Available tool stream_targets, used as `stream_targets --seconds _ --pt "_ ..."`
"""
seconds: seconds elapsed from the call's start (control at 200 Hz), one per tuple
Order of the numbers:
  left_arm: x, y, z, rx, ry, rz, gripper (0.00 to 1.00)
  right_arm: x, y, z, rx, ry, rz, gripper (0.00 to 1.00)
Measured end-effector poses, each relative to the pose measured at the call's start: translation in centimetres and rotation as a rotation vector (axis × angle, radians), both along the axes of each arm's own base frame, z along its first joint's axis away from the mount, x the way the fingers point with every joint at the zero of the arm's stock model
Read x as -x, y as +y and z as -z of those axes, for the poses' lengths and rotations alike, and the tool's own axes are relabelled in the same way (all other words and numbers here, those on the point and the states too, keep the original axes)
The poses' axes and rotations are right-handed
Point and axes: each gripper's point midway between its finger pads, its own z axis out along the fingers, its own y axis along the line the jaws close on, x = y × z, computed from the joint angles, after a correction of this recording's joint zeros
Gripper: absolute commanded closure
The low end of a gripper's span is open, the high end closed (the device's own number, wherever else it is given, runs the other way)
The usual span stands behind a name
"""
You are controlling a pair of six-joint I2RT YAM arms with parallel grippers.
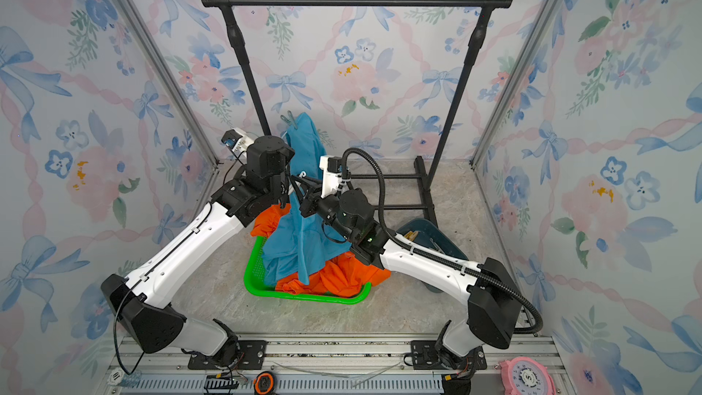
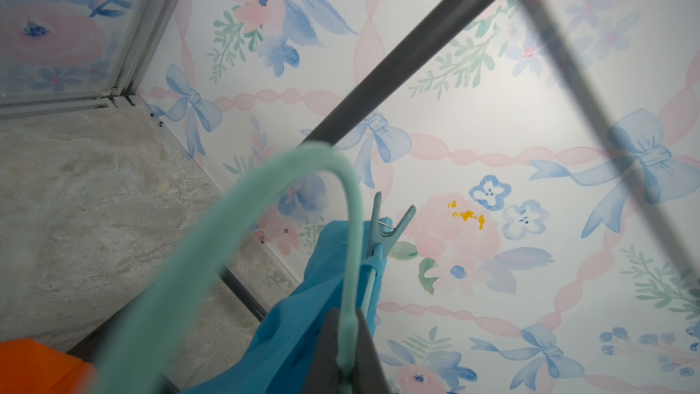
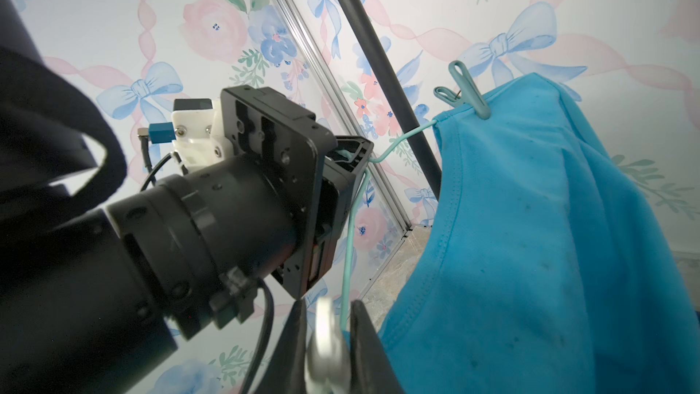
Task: Use clothespins to secure the t-shirt on both sides of the hanger
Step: Clamp the T-shirt on the hanger.
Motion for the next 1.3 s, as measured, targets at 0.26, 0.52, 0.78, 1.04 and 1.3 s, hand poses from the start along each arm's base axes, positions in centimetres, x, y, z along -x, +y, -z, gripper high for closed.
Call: stream_targets --seconds 0.26,0.52,0.78,1.04,1.3 --pt "0.0 0.2 -0.1 0.002 -0.002 -0.002 1.0 0.7 -0.8 -0.9 0.005 -0.008 -0.002 0.95" --pt "-0.1 0.6 -0.1 0.0 0.0 -0.012 1.0 1.9 -2.2 -2.3 -0.028 -0.033 -0.009 0.95" --pt "-0.1 0.6 -0.1 0.0 0.0 -0.013 1.0 1.9 -2.0 -0.2 0.006 -0.008 -0.01 0.95" --pt "-0.1 0.6 -0.1 0.0 0.0 -0.013 1.0 1.8 -1.0 1.0 0.027 -0.002 -0.013 0.95" --pt "-0.1 0.6 -0.1 -0.001 0.001 -0.014 1.0 1.4 0.2 2.6 0.052 -0.002 -0.007 0.95"
